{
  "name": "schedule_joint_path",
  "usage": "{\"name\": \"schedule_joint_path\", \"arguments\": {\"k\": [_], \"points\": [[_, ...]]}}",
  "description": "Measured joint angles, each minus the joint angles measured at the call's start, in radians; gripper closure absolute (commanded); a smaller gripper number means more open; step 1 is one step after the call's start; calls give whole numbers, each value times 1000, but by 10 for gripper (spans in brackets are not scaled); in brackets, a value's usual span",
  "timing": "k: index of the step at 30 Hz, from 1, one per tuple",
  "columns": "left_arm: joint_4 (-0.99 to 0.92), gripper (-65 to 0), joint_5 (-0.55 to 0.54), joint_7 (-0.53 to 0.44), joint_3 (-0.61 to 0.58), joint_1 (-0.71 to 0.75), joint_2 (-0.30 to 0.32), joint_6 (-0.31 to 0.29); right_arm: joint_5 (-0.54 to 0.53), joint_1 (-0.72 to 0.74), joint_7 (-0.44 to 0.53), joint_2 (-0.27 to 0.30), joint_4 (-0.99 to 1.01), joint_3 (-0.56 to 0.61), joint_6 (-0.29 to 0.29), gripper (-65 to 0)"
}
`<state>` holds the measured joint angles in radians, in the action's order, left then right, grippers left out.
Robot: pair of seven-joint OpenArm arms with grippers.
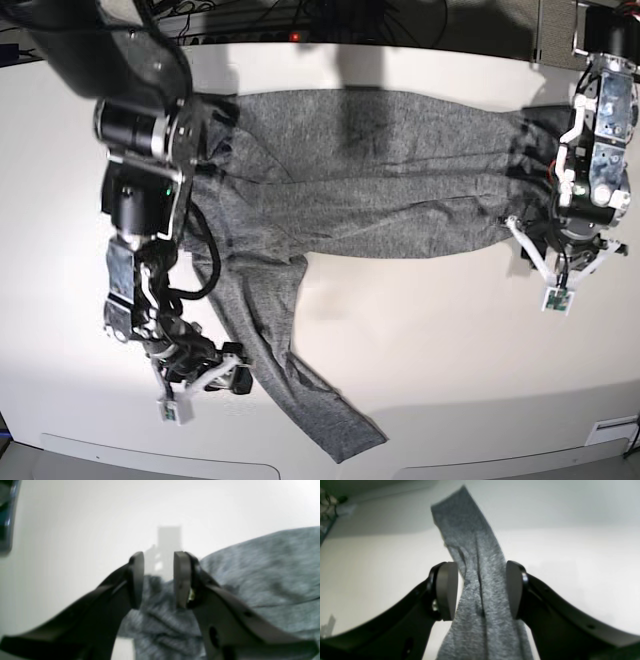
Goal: Fold the T-shirt properly
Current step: 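Move the right gripper to the loose sleeve and grasp it, then pull the sleeve with the right gripper to straighten it away from the body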
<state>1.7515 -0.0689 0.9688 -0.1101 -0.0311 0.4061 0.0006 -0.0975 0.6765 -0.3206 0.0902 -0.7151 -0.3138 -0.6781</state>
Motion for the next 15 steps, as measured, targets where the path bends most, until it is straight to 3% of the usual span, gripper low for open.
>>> {"name": "schedule_joint_path", "arguments": {"k": [2, 7, 12, 15], "points": [[-2, -196, -4, -12, 0, 37, 0, 0, 9, 33, 11, -1, 82, 0, 17, -312], [-73, -196, 20, -169, -2, 135, -5, -2, 11, 32, 2, -11, 107, 0, 19, -312], [-187, -196, 42, -201, -1, 135, -5, 0, 22, 24, 5, -10, 107, 85, 19, -312], [-175, -196, 40, -172, -1, 120, -5, 3, 77, -5, 43, -10, 106, 171, 31, -311]]}}
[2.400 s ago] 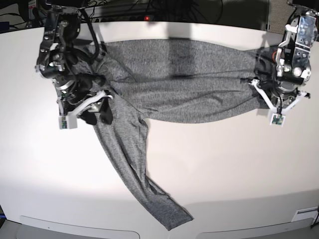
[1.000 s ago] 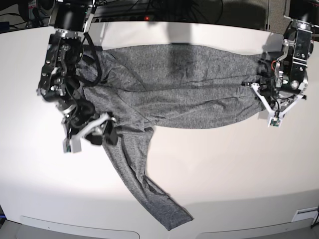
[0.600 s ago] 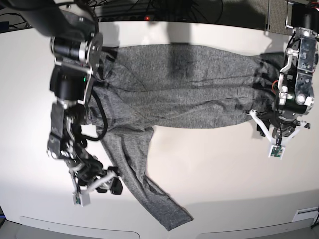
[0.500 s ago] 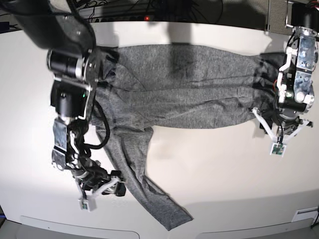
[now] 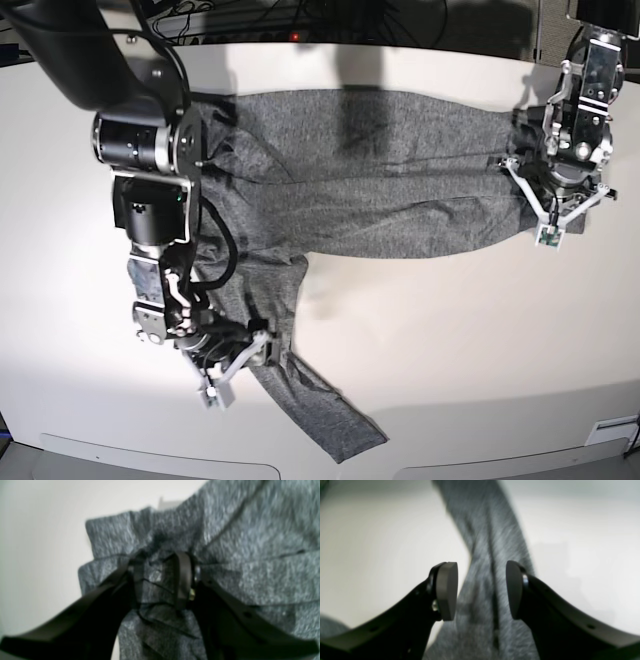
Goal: Fold the T-shirt properly
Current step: 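Pull the sleeve with the right gripper to straighten it away from the body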
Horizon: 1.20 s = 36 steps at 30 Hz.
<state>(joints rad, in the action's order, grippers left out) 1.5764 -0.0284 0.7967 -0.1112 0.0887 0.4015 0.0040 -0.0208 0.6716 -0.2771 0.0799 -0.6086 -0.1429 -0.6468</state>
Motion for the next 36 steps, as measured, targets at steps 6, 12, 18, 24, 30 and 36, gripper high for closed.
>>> {"name": "schedule_joint_path", "arguments": {"k": [6, 12, 18, 24, 30, 36], "points": [[227, -196, -9, 51, 0, -1, 3, 3, 12, -65, 72, -8, 5, 79, 169, -270], [366, -196, -5, 66, 0, -1, 3, 3, -7, -51, 92, -3, -1, 78, 232, -266], [370, -196, -6, 68, 0, 0, 3, 2, -8, -134, 79, -48, -5, 76, 216, -266], [370, -196, -6, 68, 0, 0, 3, 3, -35, -173, 51, -117, -15, 76, -12, -266], [370, -196, -6, 90, 0, 1, 3, 3, -164, -230, -116, -108, -115, 115, -44, -266], [369, -196, -5, 89, 0, 0, 3, 3, -262, -407, -196, -3, -357, 174, -61, -266]]}}
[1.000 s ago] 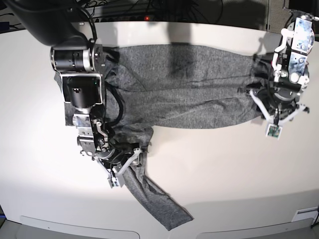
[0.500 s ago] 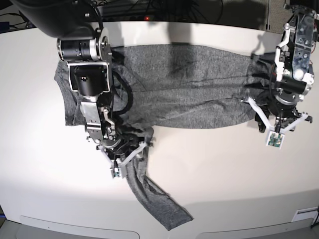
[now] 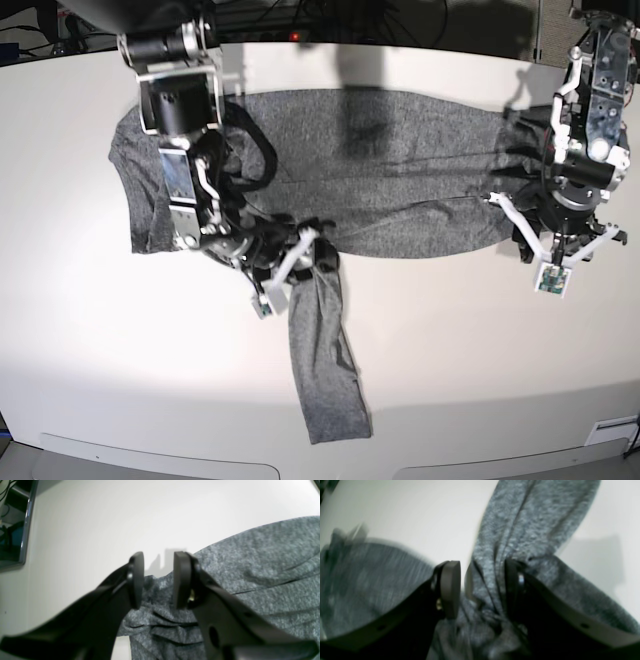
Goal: Fold the T-shirt properly
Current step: 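Pull the sleeve with the right gripper to straighten it away from the body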
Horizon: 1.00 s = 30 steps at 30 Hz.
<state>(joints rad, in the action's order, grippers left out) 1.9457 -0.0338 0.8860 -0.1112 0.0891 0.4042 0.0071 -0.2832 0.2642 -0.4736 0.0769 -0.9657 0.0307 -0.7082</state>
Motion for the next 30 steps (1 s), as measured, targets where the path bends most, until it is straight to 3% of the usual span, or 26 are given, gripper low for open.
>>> {"name": "schedule_joint_path", "arguments": {"k": [5, 11, 16, 19, 22, 26, 28, 30], "points": [[0, -196, 0, -22, 0, 0, 0, 0, -31, -99, 2, 73, -156, 1, -2, -266], [0, -196, 0, -26, 0, -1, 1, 0, -26, -11, -41, 53, -200, -23, 16, -266], [0, -196, 0, -22, 0, 0, 0, 0, 11, 124, 4, 4, -201, -24, 16, -266], [0, -196, 0, -21, 0, -1, 0, 0, 141, 190, 71, -37, -148, -23, 128, -266], [0, -196, 0, -22, 0, -1, 0, 0, 248, 272, 190, -60, 26, -23, 214, -266], [0, -196, 0, -18, 0, -1, 0, 0, 319, 398, 253, -69, 281, -24, 355, -266], [0, -196, 0, -6, 0, -1, 0, 0, 341, 453, 260, -72, 389, -24, 396, -266], [0, -196, 0, -3, 0, -1, 0, 0, 362, 486, 267, -71, 468, -24, 400, -266]]}}
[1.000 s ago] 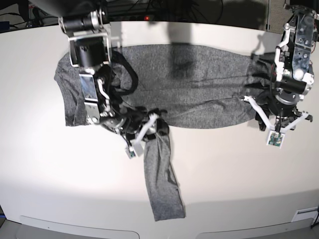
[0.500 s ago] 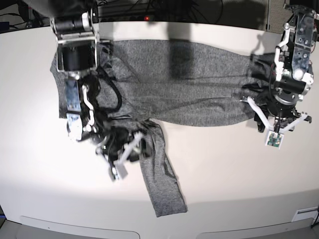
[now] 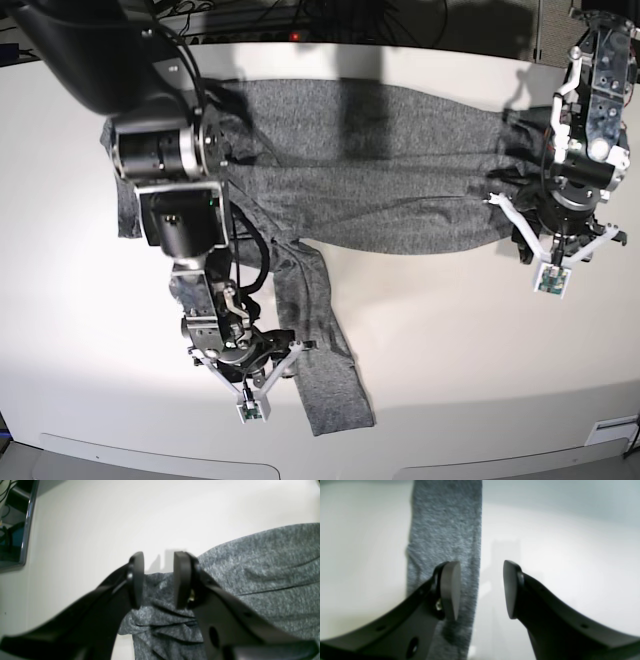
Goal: Fold the T-shirt properly
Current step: 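Pull the sleeve with the right gripper to straighten it away from the body, then fold the held sleeve back over the shirt body with the right gripper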
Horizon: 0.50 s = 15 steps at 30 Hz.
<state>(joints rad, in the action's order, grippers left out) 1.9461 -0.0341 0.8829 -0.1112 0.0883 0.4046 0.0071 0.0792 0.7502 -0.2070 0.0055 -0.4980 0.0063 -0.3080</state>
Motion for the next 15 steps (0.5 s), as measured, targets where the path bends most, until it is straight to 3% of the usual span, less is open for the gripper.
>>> {"name": "schedule_joint_path", "arguments": {"k": [5, 13, 15], "points": [[0, -196, 0, 0, 0, 0, 0, 0, 139, -42, 39, -34, 71, 0, 5, -265], [0, -196, 0, 0, 0, 0, 0, 0, 154, -116, 140, -87, 72, 0, 1, -265], [0, -196, 0, 0, 0, 0, 0, 0, 154, -109, 128, -106, 72, 6, -45, -265]]}}
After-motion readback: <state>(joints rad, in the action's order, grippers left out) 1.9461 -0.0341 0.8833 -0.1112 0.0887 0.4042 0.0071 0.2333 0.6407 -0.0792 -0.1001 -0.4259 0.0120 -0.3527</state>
